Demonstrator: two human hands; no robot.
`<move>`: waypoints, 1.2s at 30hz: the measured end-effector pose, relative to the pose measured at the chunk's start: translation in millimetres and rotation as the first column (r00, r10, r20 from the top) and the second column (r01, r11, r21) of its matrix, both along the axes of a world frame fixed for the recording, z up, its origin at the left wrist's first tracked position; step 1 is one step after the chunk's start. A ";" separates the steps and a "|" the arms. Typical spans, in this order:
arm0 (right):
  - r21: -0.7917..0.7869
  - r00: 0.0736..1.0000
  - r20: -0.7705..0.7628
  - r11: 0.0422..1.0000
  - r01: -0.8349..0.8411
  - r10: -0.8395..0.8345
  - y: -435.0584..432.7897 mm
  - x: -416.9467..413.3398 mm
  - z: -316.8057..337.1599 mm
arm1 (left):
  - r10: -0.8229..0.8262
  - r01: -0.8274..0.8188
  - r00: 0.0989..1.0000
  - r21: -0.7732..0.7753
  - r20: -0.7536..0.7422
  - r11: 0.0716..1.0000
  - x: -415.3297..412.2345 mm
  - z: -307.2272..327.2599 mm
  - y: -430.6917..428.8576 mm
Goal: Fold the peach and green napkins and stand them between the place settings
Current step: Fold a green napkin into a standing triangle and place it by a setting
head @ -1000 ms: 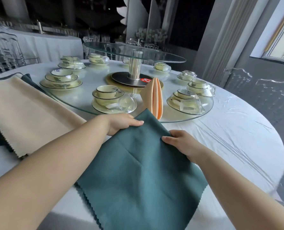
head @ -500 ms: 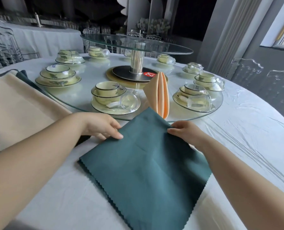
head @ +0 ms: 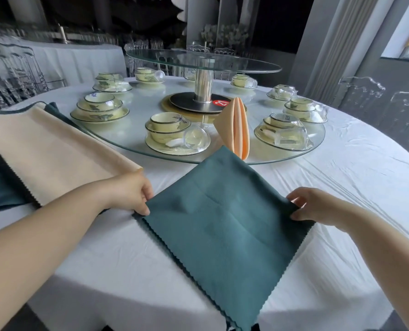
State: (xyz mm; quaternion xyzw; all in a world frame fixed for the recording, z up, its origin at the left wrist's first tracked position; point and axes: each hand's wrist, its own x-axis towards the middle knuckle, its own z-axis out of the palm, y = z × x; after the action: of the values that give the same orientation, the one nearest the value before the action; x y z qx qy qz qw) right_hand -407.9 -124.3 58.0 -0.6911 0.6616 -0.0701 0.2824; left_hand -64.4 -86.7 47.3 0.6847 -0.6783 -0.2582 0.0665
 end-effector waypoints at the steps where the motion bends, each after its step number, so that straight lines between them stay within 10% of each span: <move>1: -0.011 1.000 -0.009 1.000 -0.001 0.001 -0.2 0.7 -0.9 | 0.007 -0.007 1.000 -0.005 -0.021 1.000 0.2 -0.1 0.6; 9: -0.329 0.982 -0.174 0.936 -0.129 0.074 12.6 -0.6 -15.8 | 0.005 0.059 0.983 -0.342 0.184 0.938 -4.9 -4.9 18.2; 13: -0.668 0.938 -0.310 0.666 -0.331 0.156 26.9 -8.6 -34.6 | -0.137 0.361 0.918 -0.643 0.372 0.675 3.5 -20.6 32.3; 18: -0.688 0.875 -0.443 0.551 -0.472 0.196 29.0 -19.1 -36.0 | -0.228 0.407 0.910 -0.632 0.348 0.659 17.8 -27.5 39.1; 23: -0.581 0.842 -0.476 0.629 -0.518 0.254 34.5 -26.2 -33.3 | -0.225 0.278 0.960 -0.624 0.165 0.730 13.3 -27.7 42.7; 28: -0.616 0.968 -0.083 0.750 -0.238 0.239 47.0 -9.2 -19.2 | -0.182 0.084 0.980 -0.661 -0.081 0.746 -39.2 -13.8 52.4; 36: -0.395 0.898 -0.299 0.815 -0.424 0.322 73.5 65.0 -26.9 | -0.153 0.186 0.981 -0.333 0.121 0.924 -136.1 -17.0 59.4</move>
State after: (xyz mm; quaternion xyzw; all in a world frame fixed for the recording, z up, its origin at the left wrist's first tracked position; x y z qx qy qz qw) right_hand -342.8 -50.7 31.1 -0.8575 0.5047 -0.0881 0.0481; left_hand -200.5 -27.2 30.3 0.6126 -0.7719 -0.1088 0.1305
